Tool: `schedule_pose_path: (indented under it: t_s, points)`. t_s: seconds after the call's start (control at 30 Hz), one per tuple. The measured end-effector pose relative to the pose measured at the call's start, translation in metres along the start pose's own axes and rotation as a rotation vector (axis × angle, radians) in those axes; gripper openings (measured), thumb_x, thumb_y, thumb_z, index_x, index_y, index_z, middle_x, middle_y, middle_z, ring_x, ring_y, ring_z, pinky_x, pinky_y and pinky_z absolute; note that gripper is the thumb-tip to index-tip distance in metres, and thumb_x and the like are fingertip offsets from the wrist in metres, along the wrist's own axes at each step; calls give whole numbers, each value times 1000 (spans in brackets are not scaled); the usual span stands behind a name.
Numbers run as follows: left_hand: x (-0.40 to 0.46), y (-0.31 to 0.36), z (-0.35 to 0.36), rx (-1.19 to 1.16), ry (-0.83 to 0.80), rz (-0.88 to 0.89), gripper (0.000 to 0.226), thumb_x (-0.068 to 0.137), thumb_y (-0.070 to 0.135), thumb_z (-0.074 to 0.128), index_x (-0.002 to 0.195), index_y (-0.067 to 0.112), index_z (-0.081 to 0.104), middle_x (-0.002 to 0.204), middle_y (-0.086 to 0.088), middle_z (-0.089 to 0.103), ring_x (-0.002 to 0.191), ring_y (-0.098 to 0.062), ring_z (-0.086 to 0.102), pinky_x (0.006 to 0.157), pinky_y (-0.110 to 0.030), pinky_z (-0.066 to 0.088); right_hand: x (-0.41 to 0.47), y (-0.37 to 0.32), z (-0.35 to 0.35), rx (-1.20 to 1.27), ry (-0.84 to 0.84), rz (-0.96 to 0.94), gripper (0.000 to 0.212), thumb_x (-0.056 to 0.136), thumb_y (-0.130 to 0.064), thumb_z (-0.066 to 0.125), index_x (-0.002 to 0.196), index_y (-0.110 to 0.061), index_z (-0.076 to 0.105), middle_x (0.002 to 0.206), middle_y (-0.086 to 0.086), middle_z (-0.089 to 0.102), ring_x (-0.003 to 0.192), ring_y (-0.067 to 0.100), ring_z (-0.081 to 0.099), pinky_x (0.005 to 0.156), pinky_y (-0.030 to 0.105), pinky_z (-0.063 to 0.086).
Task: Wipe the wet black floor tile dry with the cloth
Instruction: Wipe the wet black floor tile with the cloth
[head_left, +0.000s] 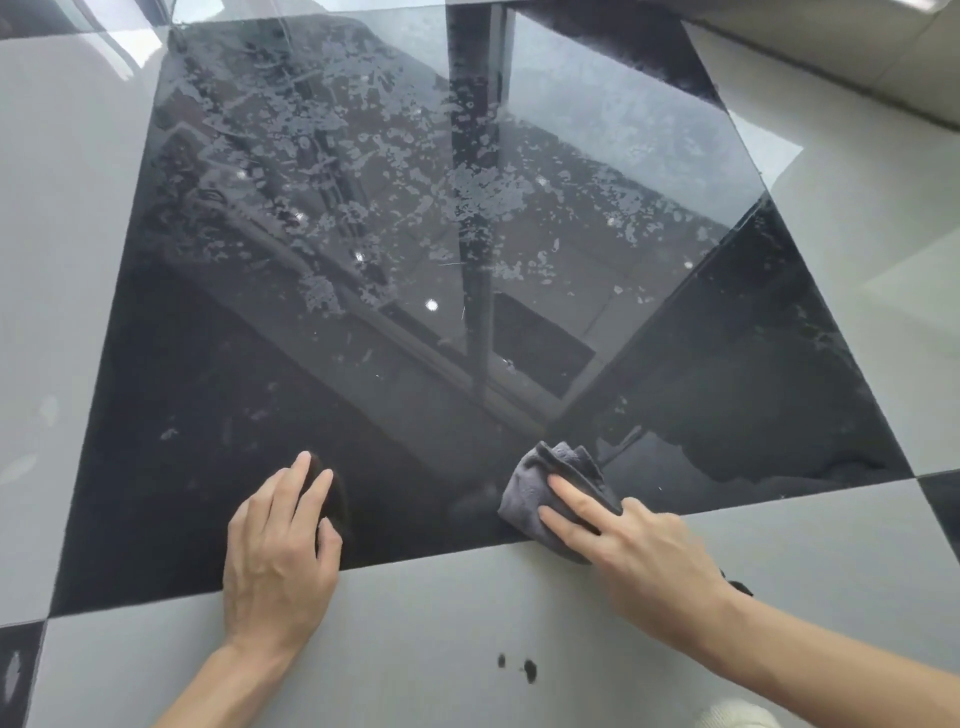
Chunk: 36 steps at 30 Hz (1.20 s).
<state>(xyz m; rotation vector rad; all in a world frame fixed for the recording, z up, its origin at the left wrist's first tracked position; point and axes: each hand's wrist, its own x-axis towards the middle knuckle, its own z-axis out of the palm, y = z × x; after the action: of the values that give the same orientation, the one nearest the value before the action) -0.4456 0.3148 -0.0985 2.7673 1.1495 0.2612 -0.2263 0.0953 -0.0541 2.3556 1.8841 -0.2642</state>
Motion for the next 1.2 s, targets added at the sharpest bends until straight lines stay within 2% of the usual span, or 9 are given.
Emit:
schedule_pose_path:
  t_s: [0.17, 0.3, 0.5, 0.8, 0.9, 0.97, 1.03, 1.1, 1.2]
  points:
    - [5, 12, 5, 12, 25, 36, 51, 78, 12, 30, 116, 1, 61, 130, -17, 55, 115, -34, 48, 93, -48, 38, -40, 58, 0, -23, 11, 132, 74, 33, 3, 78, 102, -25, 74, 117, -2, 67, 35, 22, 40, 28, 22, 32]
    - [7, 23, 8, -2, 11, 58, 53, 77, 12, 28, 116, 1, 61, 130, -17, 55, 115, -36, 50, 91, -50, 39, -66, 93, 2, -29, 6, 216, 78, 28, 7, 77, 100, -23, 75, 114, -1, 69, 40, 18, 26, 30, 19, 28]
    - [6, 34, 8, 2, -44, 52, 55, 76, 13, 26, 115, 2, 63, 129, -18, 56, 113, -38, 52, 89, -53, 42, -83, 124, 8, -39, 6, 256, 76, 31, 10, 72, 102, -19, 74, 114, 2, 69, 37, 19, 32, 29, 25, 33]
    - [9, 38, 1, 3, -112, 43, 57, 75, 17, 27, 117, 3, 64, 130, -20, 54, 115, -40, 50, 90, -55, 41, -41, 78, 10, 55, 90, 184, 70, 33, -7, 78, 100, -27, 74, 115, -1, 68, 36, 21, 49, 36, 18, 37]
    - [10, 39, -5, 13, -152, 48, 56, 75, 19, 29, 117, 3, 64, 130, -21, 55, 114, -41, 52, 88, -56, 43, -13, 49, 6, 110, 8, 142, 67, 36, -19, 79, 101, -34, 72, 117, -6, 67, 38, 18, 51, 36, 16, 37]
    - [12, 39, -10, 30, -178, 60, 51, 75, 13, 36, 116, 3, 64, 129, -21, 55, 112, -42, 54, 86, -57, 45, 8, 29, -2, 117, -61, 129, 67, 48, -23, 75, 113, -36, 66, 129, -7, 60, 46, 17, 55, 41, 19, 37]
    - [14, 39, -13, 48, -203, 66, 48, 72, 7, 44, 115, 3, 65, 127, -21, 56, 111, -41, 55, 85, -56, 46, 31, 11, -1, 175, -132, 81, 67, 72, -19, 60, 136, -34, 45, 150, -3, 35, 70, 26, 61, 55, 28, 36]
    - [15, 39, -15, 56, -223, 74, 48, 71, 6, 46, 114, 3, 65, 127, -21, 57, 110, -40, 56, 84, -55, 47, 53, -4, 1, 252, -167, 49, 66, 84, -14, 48, 144, -27, 27, 157, 2, 15, 87, 33, 58, 62, 34, 31]
    - [16, 40, -16, 43, -252, 68, 49, 70, 7, 47, 116, 3, 64, 128, -21, 56, 112, -40, 55, 83, -54, 47, 81, -21, -2, 252, -144, 18, 66, 86, -14, 50, 146, -19, 23, 157, 9, 11, 86, 34, 58, 62, 35, 31]
